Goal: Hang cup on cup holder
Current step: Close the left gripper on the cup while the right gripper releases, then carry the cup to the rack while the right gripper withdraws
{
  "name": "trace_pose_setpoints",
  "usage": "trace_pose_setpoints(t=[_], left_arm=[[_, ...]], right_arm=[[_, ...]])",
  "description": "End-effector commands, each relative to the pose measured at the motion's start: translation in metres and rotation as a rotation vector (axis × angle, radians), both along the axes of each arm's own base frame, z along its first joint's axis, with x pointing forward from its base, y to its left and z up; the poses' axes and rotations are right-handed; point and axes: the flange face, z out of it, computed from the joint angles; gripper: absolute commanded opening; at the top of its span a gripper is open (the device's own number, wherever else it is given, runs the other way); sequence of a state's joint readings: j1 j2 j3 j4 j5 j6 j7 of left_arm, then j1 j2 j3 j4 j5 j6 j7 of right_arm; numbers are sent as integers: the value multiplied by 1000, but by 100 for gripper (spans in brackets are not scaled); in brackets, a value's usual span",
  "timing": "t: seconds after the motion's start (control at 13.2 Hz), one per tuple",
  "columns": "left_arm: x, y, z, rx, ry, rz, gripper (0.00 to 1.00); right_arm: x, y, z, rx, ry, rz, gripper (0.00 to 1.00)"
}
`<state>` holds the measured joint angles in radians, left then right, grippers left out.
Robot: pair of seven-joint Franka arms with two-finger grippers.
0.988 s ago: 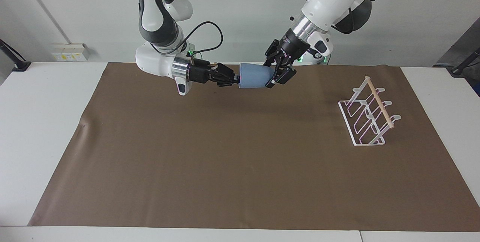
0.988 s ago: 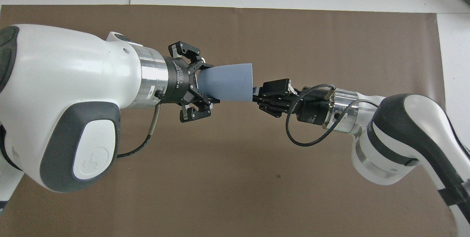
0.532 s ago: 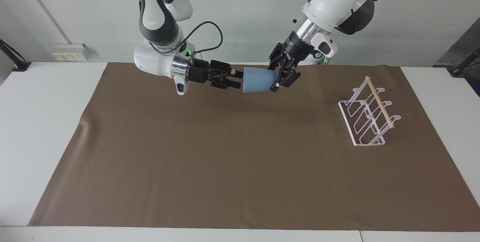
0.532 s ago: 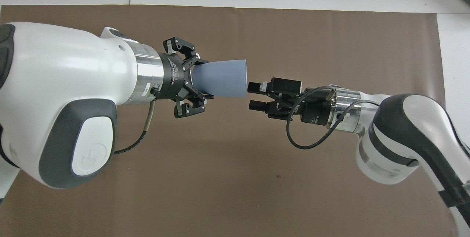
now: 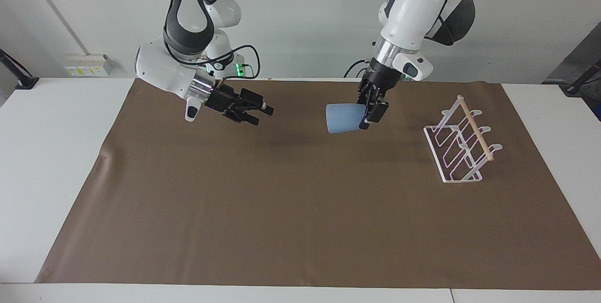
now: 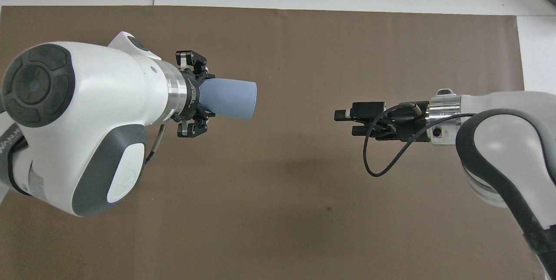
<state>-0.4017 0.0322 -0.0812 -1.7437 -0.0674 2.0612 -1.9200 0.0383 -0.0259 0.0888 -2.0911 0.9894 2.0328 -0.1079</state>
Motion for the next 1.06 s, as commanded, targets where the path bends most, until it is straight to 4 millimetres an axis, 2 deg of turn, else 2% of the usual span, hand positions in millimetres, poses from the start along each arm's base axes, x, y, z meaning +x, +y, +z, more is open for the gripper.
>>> trace_pose_setpoints(t=[0.0,0.23,0.38,0.53,0.84,0.99], left_arm=[[-19,26,-11,190,-73,-76,0],[-23,52,-23,410,-141,-143,0],[-24,78,-35,506,-166,-151,0],[-25,92,-40,589,-190,-167,0],[-7,136,-39,773,-237,-165,0],[-2,152,-51,855,-234,-182,0]], right_arm=[[6,-17,21,-221,-30,31,100],[12,-32,34,-487,-107,135,100],[17,-48,45,-675,-153,199,100],[26,-71,66,-821,-180,231,100],[22,-97,108,-838,-103,171,100],[19,-113,143,-839,-85,136,100]])
